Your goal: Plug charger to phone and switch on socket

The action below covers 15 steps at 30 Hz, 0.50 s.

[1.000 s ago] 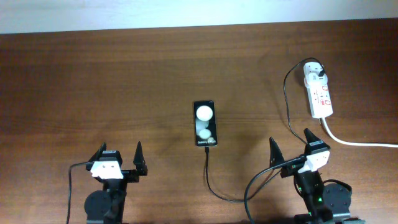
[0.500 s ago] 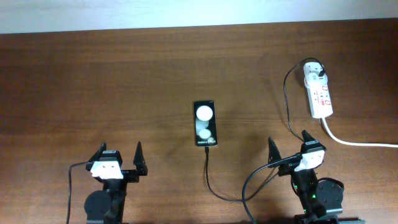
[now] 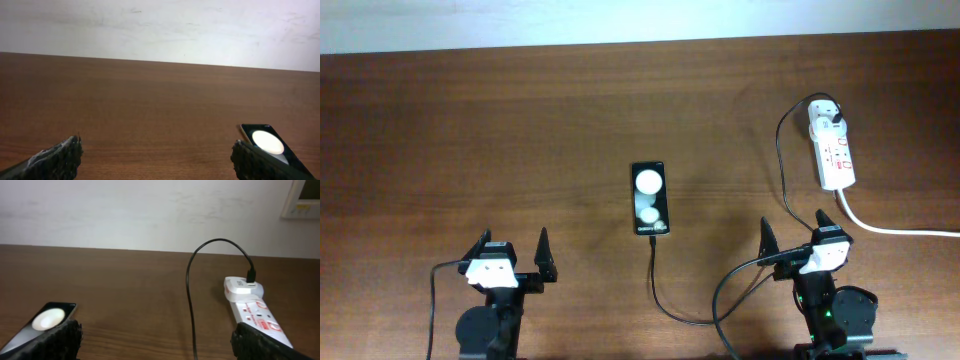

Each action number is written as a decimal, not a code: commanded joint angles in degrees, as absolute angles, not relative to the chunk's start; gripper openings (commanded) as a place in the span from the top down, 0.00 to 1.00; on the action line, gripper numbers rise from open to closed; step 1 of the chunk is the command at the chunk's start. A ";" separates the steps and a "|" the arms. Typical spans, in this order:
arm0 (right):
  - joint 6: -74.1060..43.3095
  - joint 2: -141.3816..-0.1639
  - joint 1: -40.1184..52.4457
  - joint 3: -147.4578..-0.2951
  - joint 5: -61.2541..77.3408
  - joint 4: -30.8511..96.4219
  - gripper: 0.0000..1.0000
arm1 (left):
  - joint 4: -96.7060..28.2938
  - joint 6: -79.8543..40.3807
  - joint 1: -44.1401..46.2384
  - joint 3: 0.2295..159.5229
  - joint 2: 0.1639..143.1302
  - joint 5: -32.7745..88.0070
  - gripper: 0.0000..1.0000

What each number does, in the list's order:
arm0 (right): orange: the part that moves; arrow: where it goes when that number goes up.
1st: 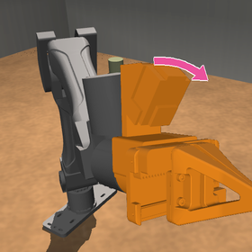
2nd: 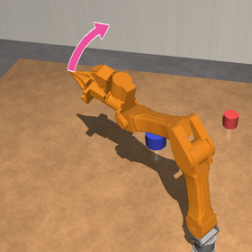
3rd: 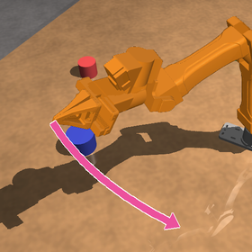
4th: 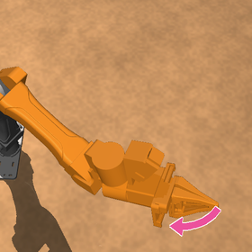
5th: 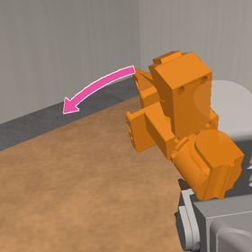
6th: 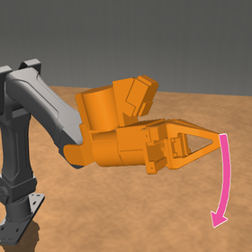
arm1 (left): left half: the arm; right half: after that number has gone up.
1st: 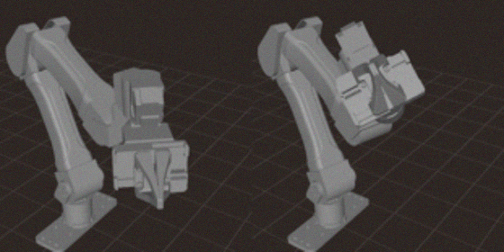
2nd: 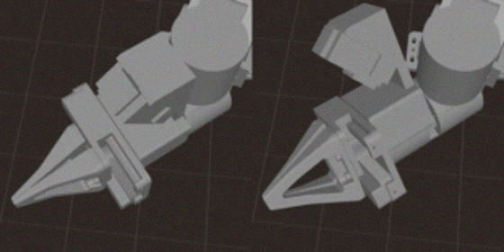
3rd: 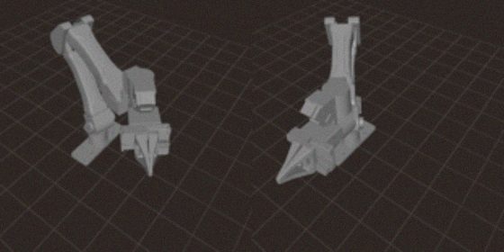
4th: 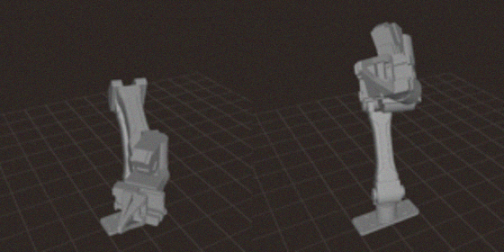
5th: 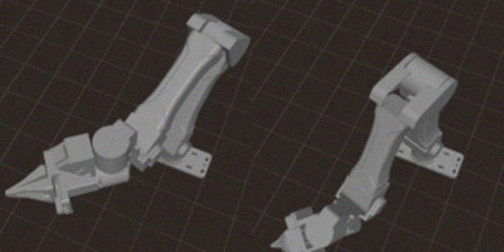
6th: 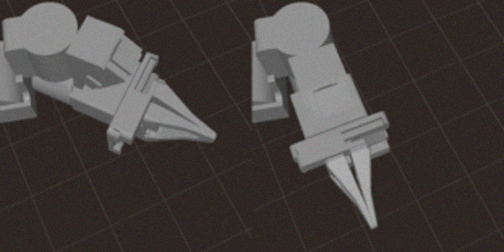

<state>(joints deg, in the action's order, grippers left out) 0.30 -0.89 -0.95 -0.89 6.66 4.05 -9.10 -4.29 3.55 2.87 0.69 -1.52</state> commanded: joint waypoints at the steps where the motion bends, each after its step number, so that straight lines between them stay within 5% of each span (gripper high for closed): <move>1: 1.76 -0.19 -1.13 -0.32 5.28 4.32 0.01 | -8.82 -4.86 3.20 2.48 0.51 -1.28 0.01; 15: 1.72 -0.19 -1.04 -0.32 5.32 4.05 0.01 | -8.82 -4.86 3.20 2.48 0.51 -1.28 0.01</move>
